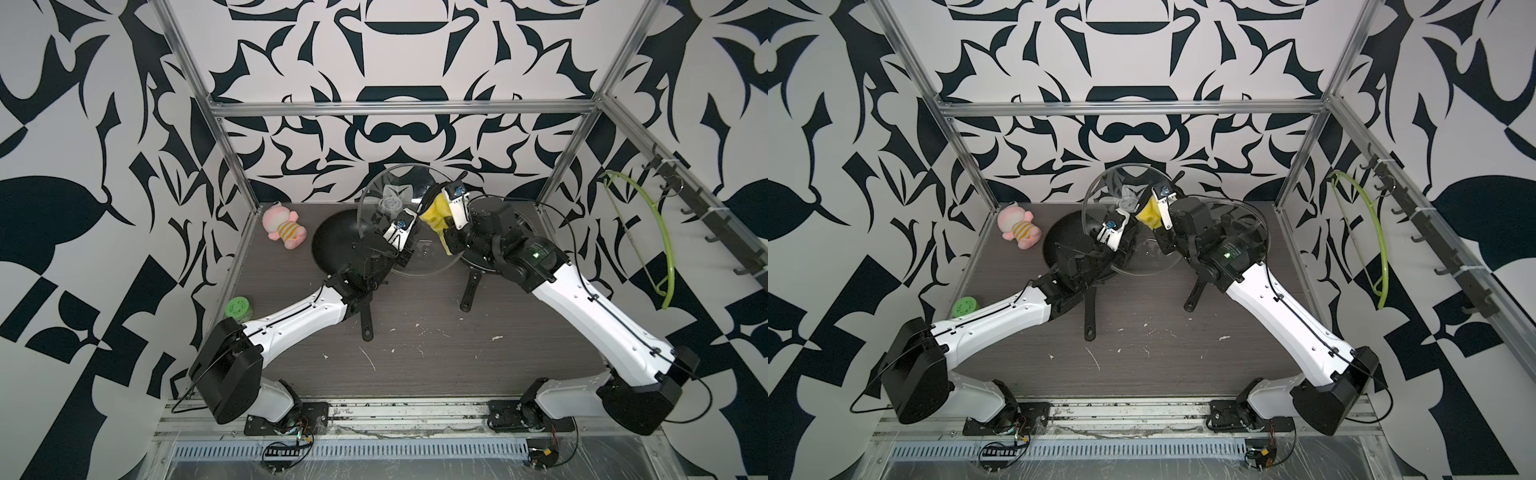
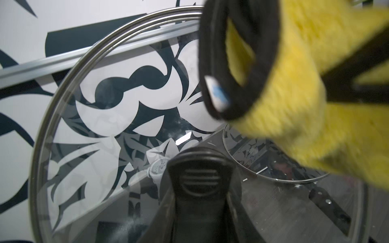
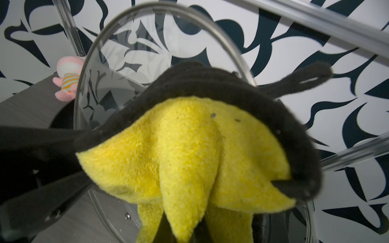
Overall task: Wipe the pot lid with a cloth
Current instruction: Wipe the pot lid, then place the cleaning item at the center of the board.
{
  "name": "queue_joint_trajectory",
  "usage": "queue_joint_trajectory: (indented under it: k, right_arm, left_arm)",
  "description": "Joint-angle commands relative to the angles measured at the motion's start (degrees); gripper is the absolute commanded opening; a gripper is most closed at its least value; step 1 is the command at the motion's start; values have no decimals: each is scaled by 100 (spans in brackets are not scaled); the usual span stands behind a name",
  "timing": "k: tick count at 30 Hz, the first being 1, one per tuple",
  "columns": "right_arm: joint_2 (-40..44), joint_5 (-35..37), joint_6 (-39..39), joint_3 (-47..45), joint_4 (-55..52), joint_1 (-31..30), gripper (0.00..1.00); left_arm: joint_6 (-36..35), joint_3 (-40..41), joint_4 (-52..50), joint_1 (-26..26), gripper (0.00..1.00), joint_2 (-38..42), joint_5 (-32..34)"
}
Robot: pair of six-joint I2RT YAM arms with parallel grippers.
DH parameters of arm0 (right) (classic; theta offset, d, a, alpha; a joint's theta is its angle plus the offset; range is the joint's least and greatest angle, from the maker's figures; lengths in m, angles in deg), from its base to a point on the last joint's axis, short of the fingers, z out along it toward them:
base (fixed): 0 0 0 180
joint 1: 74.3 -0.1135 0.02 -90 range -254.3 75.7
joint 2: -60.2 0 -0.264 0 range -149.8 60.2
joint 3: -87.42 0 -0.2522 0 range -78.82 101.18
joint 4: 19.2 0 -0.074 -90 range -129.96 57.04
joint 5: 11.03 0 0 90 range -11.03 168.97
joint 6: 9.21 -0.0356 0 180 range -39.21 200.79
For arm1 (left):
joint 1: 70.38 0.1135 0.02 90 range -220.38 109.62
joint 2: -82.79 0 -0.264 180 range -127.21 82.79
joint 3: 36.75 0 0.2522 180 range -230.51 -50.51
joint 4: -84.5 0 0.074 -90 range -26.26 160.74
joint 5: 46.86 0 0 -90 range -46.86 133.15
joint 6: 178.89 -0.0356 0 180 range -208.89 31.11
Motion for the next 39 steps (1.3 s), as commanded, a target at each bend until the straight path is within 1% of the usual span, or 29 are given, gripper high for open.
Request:
queue_joint_trajectory:
  k: [1, 3, 6, 9, 12, 14, 15, 16, 22, 26, 29, 32, 36, 38, 39]
  right_arm:
    - [538, -147, -180, -294, 546, -11, 0]
    - [785, -211, -171, -637, 774, -9, 0]
    - [995, -145, -171, -1098, 759, -8, 0]
    - [991, -297, -239, -1490, 732, -18, 0]
    - [846, -475, -365, -1790, 805, -86, 0]
    - [666, -571, -426, -1979, 952, -145, 0]
    - [541, -803, -465, -2050, 1024, -187, 0]
    - [395, -890, -511, -2101, 1090, -232, 0]
    - [-622, -1031, -658, -2088, 1505, -650, 0]
    - [-1250, -1110, -721, -1976, 1672, -746, 0]
    - [-1657, -1239, -790, -1940, 1781, -751, 0]
    - [-2009, -1239, -757, -2003, 1908, -755, 0]
    - [-2401, -1254, -757, -2114, 2017, -766, 0]
    - [-2508, -1286, -793, -2151, 2076, -755, 0]
    - [-2540, -1295, -814, -2160, 2083, -764, 0]
  left_arm:
    - [954, -557, 282, -2, 0, 445, 481]
    - [931, -591, 101, 20, 0, 478, 692]
    - [1019, -647, -283, 125, 0, 574, 977]
    - [1433, -755, -860, 376, 0, 709, 1213]
    - [1828, -793, -1385, 710, 0, 892, 1240]
    - [2004, -787, -1695, 913, 0, 940, 1208]
    - [2054, -798, -1852, 1002, 0, 1159, 1210]
    - [2095, -802, -2006, 1083, 0, 1221, 1199]
    - [2156, -962, -2917, 1449, 0, 1495, 1208]
    - [2136, -1098, -3335, 1647, 0, 1557, 1086]
    - [2133, -1186, -3530, 1757, 0, 1567, 926]
    - [2013, -1237, -3587, 1850, 0, 1560, 578]
    - [1977, -1297, -3620, 1862, 0, 1500, 428]
    - [2105, -1367, -3676, 1862, 0, 1456, 433]
    - [2288, -1410, -3732, 1862, 0, 1422, 473]
